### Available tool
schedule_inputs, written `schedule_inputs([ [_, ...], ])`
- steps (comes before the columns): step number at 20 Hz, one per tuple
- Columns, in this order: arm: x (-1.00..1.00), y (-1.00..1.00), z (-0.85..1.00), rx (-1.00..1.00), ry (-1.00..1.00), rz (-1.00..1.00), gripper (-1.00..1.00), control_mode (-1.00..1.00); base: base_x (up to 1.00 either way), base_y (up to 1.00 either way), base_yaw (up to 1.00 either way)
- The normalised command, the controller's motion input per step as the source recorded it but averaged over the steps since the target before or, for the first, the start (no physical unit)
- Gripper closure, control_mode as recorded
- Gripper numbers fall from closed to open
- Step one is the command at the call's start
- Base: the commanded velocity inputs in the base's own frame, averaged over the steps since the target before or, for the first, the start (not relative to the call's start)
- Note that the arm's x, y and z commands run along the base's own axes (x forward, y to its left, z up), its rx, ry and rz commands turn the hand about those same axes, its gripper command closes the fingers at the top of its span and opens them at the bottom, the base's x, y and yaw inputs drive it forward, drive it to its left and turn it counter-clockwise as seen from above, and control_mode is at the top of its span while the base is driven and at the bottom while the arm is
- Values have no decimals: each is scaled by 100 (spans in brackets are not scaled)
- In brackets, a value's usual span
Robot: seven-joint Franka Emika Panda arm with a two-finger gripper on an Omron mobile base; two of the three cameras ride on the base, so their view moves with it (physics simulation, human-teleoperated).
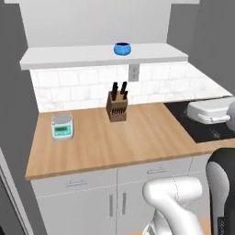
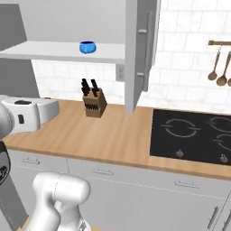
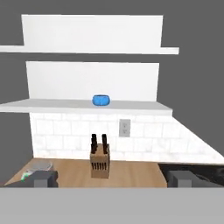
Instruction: Gather all objects into one cabinet and sort the glasses and bowls to opposite sides.
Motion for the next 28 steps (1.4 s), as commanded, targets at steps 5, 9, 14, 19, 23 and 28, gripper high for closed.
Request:
schedule_inputs([
  [5, 0, 0, 0, 0, 0, 0, -100, 100, 60, 69, -5],
  [9, 0, 0, 0, 0, 0, 0, -100, 100, 86, 29, -8],
  [14, 0, 0, 0, 0, 0, 0, -100, 100, 82, 0, -4],
  [19, 0, 0, 0, 0, 0, 0, -100, 100, 3, 0, 0],
  [23, 4, 0, 0, 2, 2, 0, -100, -100, 1, 0, 0],
  [28, 13, 0, 58, 10, 12, -5, -100, -100, 0, 0, 0],
])
